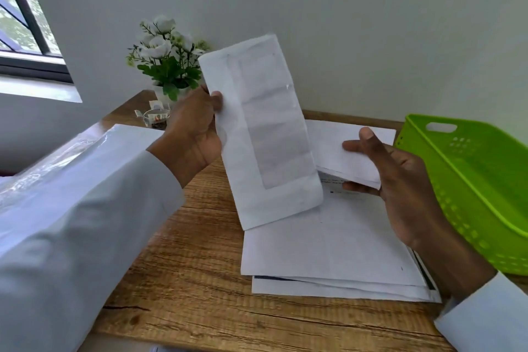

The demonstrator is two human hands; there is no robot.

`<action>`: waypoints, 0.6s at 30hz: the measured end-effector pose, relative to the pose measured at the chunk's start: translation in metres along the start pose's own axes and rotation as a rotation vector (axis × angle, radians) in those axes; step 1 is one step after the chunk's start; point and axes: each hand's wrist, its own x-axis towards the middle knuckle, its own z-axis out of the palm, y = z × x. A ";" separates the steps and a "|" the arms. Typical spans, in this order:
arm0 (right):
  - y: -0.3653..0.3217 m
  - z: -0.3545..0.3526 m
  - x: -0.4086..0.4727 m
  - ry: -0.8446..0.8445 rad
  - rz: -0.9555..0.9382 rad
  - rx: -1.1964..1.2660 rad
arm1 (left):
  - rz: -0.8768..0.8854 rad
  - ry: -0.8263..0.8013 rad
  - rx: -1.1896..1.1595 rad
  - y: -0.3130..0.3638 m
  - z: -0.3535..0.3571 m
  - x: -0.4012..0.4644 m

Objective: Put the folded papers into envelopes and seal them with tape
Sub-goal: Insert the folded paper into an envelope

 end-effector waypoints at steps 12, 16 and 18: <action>-0.005 0.007 -0.012 -0.417 0.009 0.142 | 0.179 0.312 -0.188 -0.009 0.013 -0.009; 0.002 0.007 -0.013 -0.310 -0.041 0.107 | 0.234 0.367 -0.227 -0.017 0.012 -0.016; 0.007 0.006 -0.011 -0.271 -0.046 0.119 | 0.215 0.394 -0.233 -0.023 0.009 -0.018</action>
